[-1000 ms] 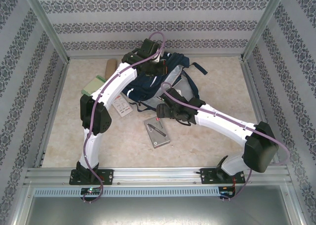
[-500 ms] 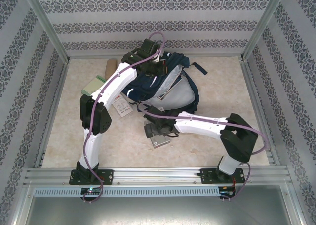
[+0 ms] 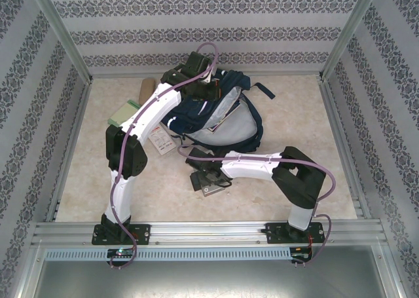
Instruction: Pack books, pencil case, and school supplies into a backpack
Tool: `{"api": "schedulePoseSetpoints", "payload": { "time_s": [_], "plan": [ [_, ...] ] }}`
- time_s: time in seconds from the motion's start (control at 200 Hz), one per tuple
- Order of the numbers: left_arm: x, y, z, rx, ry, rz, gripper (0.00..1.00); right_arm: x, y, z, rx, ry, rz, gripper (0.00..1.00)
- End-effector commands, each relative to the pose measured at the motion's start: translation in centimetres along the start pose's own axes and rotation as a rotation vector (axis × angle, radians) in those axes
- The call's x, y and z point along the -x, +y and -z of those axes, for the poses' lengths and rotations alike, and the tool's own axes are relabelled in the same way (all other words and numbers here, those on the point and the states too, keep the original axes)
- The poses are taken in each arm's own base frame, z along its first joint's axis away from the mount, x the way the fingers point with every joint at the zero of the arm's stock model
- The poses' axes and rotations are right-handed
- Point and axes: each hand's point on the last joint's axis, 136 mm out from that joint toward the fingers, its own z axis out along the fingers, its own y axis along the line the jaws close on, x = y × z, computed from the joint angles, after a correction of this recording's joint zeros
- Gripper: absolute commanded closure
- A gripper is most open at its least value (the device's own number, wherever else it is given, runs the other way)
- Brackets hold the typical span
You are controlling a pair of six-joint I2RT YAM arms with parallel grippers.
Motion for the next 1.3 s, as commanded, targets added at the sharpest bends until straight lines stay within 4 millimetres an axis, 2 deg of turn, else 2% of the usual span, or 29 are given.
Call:
{"api": "schedulePoseSetpoints", "payload": {
  "time_s": [0.0,0.155,0.25,0.435,0.595,0.769,0.919,1.054,1.144,1.294],
  "plan": [
    [2.4,1.8,2.5,0.041,-0.084,0.021,1.0,-0.2,0.4,-0.4,-0.013,0.011,0.012,0.02],
    [2.4,1.7,2.6,0.041,-0.086,0.018,1.0,0.5,0.3,0.8,-0.025,-0.024,0.013,0.11],
    [2.5,1.8,2.7,0.042,-0.087,0.018,1.0,1.2,0.1,2.6,-0.018,-0.067,0.005,0.16],
    [2.7,1.9,2.8,0.041,-0.094,0.02,1.0,2.5,-0.8,6.7,0.002,-0.16,-0.03,0.16],
    [2.7,1.8,2.9,0.04,-0.096,0.025,1.0,4.1,-3.4,9.8,0.038,-0.233,-0.128,0.19],
    [2.8,1.7,3.0,0.03,-0.104,0.04,1.0,7.6,-7.4,12.6,0.07,-0.33,-0.283,0.2],
    [2.9,1.5,3.1,0.017,-0.109,0.058,1.0,11.1,-11.3,13.0,0.119,-0.372,-0.494,0.2],
    [2.9,1.1,3.2,-0.002,-0.118,0.076,1.0,14.2,-13.9,12.8,0.129,-0.408,-0.639,0.2],
    [3.0,1.1,3.3,-0.005,-0.123,0.088,1.0,16.0,-14.9,12.3,0.15,-0.426,-0.722,0.2],
    [3.2,1.0,3.6,-0.013,-0.135,0.111,1.0,18.2,-16.0,10.0,0.216,-0.42,-0.889,0.21]
  ]
}}
